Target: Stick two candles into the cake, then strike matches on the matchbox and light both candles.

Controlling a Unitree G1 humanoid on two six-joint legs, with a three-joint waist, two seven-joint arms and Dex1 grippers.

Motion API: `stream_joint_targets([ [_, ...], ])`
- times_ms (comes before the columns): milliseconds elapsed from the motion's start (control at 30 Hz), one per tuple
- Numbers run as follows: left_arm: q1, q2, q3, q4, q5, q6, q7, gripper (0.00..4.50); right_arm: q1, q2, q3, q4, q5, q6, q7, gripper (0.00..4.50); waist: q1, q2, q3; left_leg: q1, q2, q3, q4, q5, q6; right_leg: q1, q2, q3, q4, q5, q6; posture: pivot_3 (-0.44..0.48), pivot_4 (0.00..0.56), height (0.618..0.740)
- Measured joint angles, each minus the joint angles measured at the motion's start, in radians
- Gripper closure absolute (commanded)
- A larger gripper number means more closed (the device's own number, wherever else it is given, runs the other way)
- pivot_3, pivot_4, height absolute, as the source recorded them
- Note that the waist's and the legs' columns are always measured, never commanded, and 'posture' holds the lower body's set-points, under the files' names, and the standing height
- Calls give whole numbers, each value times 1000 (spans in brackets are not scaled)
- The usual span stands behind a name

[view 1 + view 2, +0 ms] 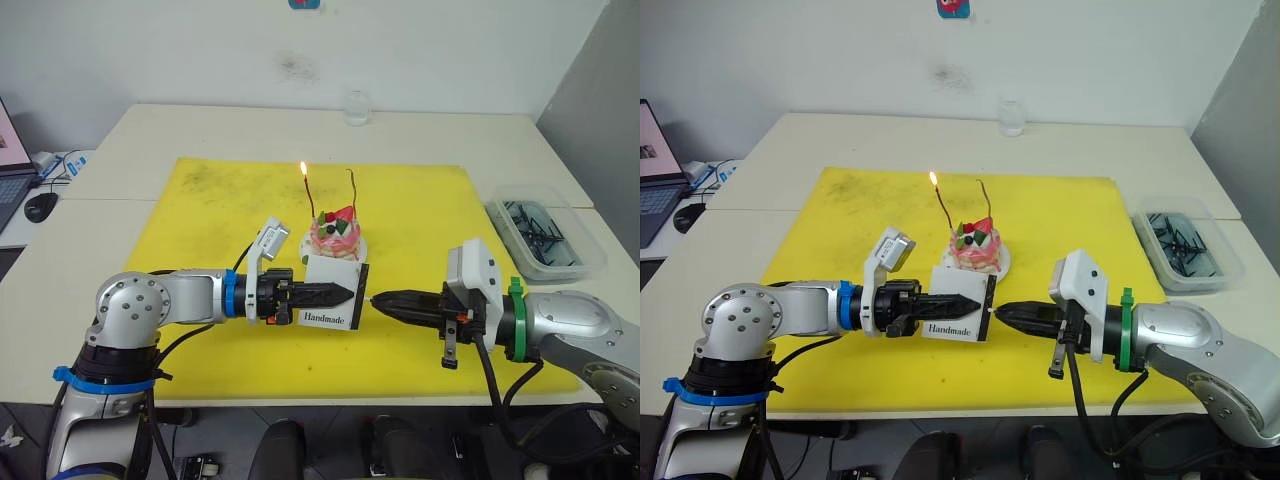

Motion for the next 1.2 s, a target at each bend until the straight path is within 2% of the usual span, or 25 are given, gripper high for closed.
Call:
stream_joint_targets([
  [367, -9, 0, 0, 0, 24, 16, -29, 4500, -11, 9, 27, 34, -65, -16, 44, 4449, 0, 0, 0, 0, 0, 0, 0, 0, 0, 0, 0, 0, 0, 0, 0, 0, 150, 740],
  [667, -14, -7, -1, 0, 43, 22, -41, 4500, -105, 30, 63, 46, -74, 12, 59, 4449, -1, 0, 0, 0, 0, 0, 0, 0, 0, 0, 0, 0, 0, 0, 0, 0, 150, 740],
  [1200, -15, -8, -1, 0, 45, 26, -42, 4500, -95, 13, 70, 42, -120, 25, 88, 4449, -1, 0, 0, 0, 0, 0, 0, 0, 0, 0, 0, 0, 0, 0, 0, 0, 150, 740],
])
